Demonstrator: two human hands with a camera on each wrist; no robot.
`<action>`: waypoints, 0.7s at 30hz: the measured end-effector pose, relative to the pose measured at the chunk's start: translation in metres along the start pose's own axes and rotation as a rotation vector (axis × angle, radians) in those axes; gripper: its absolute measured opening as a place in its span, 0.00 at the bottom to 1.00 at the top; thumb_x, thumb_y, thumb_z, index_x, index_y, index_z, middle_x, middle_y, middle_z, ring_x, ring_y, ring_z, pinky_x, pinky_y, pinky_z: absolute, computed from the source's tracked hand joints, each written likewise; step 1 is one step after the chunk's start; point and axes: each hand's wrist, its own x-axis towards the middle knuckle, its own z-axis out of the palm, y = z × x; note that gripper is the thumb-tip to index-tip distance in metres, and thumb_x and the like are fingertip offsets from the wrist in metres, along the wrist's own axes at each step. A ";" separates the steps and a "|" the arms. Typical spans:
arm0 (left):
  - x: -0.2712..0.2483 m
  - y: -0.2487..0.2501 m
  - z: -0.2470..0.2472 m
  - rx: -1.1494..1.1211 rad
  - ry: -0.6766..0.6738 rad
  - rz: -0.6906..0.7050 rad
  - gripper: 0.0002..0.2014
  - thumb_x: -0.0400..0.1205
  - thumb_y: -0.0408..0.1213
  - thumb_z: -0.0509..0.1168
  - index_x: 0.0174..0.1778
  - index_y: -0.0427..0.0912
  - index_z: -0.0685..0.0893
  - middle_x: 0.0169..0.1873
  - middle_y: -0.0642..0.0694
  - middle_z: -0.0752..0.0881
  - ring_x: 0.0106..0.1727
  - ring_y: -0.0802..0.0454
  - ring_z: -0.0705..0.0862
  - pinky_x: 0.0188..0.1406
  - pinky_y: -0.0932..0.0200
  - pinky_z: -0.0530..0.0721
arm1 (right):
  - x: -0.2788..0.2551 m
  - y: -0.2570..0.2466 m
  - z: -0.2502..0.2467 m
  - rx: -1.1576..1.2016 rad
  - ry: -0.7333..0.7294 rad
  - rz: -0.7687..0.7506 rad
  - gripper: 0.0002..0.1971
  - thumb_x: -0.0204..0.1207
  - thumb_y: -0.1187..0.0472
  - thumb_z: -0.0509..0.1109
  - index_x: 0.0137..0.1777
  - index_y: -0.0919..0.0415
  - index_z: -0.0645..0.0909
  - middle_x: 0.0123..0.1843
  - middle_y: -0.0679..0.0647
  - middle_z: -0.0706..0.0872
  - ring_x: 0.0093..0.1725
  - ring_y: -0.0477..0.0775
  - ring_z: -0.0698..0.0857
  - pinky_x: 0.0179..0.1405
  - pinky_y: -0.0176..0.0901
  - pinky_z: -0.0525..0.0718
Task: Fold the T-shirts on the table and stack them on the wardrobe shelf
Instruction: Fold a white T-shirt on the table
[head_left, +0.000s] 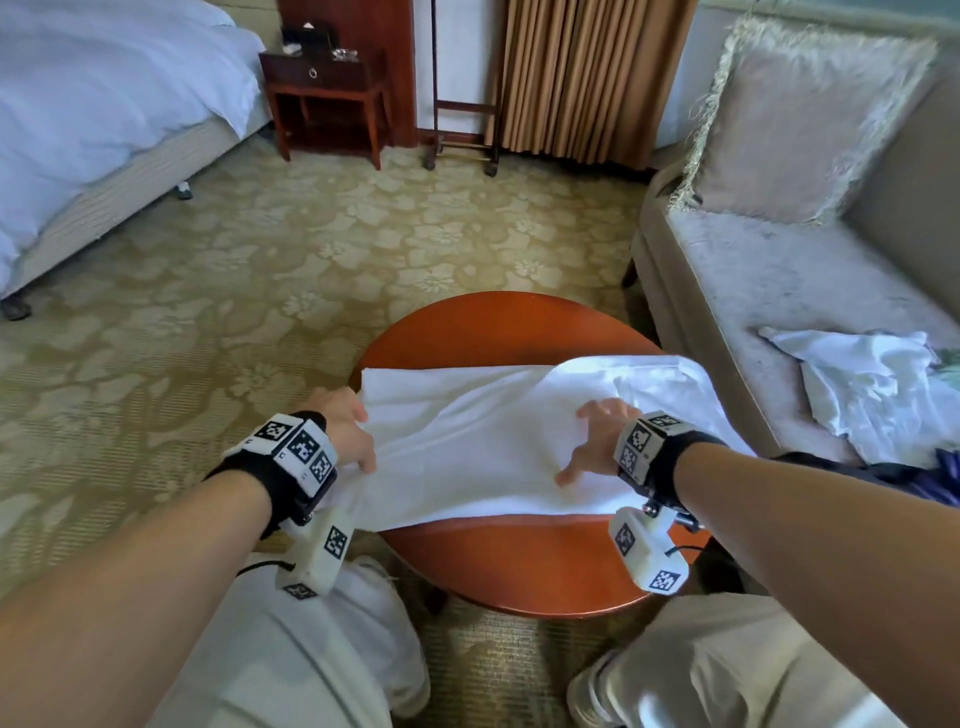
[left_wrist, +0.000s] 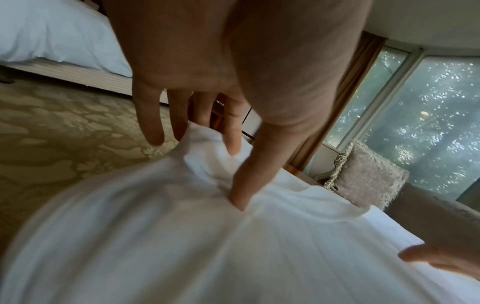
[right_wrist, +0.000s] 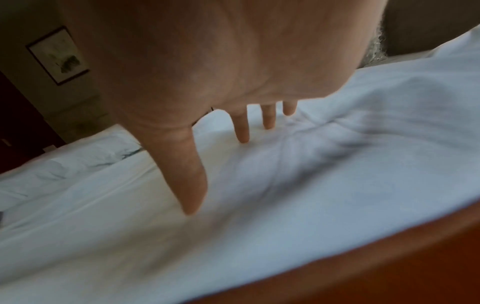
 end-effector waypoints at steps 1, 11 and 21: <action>0.000 -0.001 0.002 0.006 -0.030 0.023 0.31 0.66 0.39 0.82 0.63 0.49 0.77 0.69 0.44 0.68 0.65 0.39 0.75 0.49 0.51 0.81 | 0.003 -0.006 -0.002 0.015 0.032 0.015 0.50 0.59 0.35 0.78 0.81 0.46 0.61 0.81 0.56 0.58 0.80 0.63 0.60 0.74 0.63 0.68; 0.007 -0.013 0.005 0.159 0.162 0.217 0.03 0.72 0.42 0.76 0.39 0.50 0.90 0.70 0.49 0.72 0.73 0.45 0.67 0.71 0.52 0.68 | 0.020 -0.093 -0.003 0.535 -0.061 -0.094 0.33 0.72 0.54 0.76 0.75 0.55 0.69 0.54 0.53 0.89 0.55 0.55 0.87 0.59 0.51 0.85; 0.028 -0.004 -0.042 -0.444 0.318 0.051 0.07 0.81 0.32 0.67 0.47 0.37 0.91 0.41 0.44 0.83 0.44 0.45 0.79 0.44 0.58 0.76 | 0.026 -0.106 -0.024 0.885 -0.073 -0.089 0.25 0.74 0.65 0.69 0.72 0.54 0.74 0.55 0.47 0.86 0.54 0.49 0.85 0.60 0.52 0.86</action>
